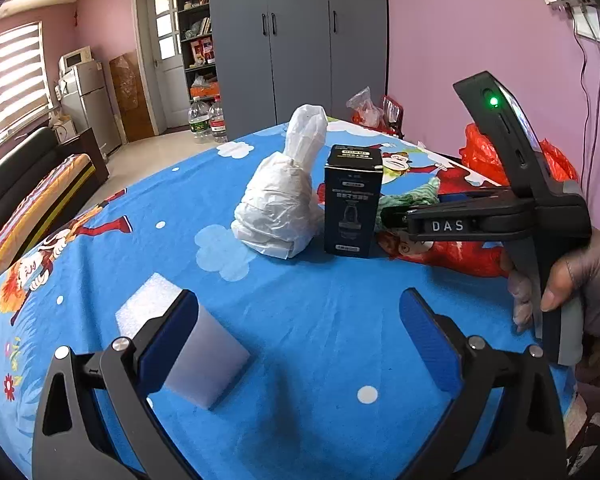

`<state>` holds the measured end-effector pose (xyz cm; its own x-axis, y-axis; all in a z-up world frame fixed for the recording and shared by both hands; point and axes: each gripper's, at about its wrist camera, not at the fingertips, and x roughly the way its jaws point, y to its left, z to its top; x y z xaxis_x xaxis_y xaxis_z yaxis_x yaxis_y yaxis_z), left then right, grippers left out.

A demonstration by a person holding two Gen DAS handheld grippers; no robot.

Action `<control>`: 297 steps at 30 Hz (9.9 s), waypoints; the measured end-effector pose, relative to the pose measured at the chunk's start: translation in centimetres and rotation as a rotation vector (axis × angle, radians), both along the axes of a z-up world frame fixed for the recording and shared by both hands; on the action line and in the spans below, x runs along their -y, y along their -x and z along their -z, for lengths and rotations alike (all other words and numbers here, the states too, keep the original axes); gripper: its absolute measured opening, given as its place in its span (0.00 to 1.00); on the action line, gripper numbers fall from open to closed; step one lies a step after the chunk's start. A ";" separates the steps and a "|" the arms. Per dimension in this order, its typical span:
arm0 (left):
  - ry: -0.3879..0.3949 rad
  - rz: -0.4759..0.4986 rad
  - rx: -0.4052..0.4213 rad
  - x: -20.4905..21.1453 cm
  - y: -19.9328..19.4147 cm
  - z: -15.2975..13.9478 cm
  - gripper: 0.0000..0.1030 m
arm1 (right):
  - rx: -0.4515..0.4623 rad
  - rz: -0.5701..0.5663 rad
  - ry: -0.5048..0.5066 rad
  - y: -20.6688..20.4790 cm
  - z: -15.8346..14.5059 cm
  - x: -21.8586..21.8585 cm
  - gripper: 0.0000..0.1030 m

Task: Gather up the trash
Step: 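Grasp the green striped cloth with the right tool while the left tool grasps the black DORMI box, then carry the cloth and box over the orange bin and open both tools to drop them, then move both tools back over the bed toward the white bag and foam block, then grasp the white plastic bag bundle with the right tool while the left tool grasps the white foam block, then carry the bag and foam block over the orange bin and open both tools to drop them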

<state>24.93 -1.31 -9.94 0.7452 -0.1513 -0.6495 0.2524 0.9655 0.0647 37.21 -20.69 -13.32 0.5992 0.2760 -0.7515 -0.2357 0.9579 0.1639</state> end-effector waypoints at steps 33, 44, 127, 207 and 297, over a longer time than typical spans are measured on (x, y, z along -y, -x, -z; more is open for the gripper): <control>-0.037 0.002 -0.024 6.8 -5.2 0.2 0.86 | 0.152 0.165 -0.003 4.7 -1.6 7.8 0.34; -0.083 -0.014 0.033 7.3 -7.7 0.4 0.70 | 0.129 0.157 -0.035 4.3 -1.1 8.0 0.34; 0.086 0.480 0.027 32.4 -10.1 -7.9 0.40 | 0.332 0.531 0.000 8.9 -6.6 30.2 0.35; -0.049 -0.215 0.017 -10.9 4.4 -1.5 0.95 | 0.140 0.006 0.039 7.1 -3.9 -7.9 0.78; -0.054 0.157 0.154 12.7 8.3 -8.7 0.60 | 0.355 0.232 0.007 20.5 -10.1 10.6 0.30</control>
<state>16.65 -13.97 -1.22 0.8062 -0.2408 -0.5404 0.3820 0.9094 0.1647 16.71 -31.27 -3.22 0.8670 0.0992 -0.4883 -0.0547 0.9930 0.1046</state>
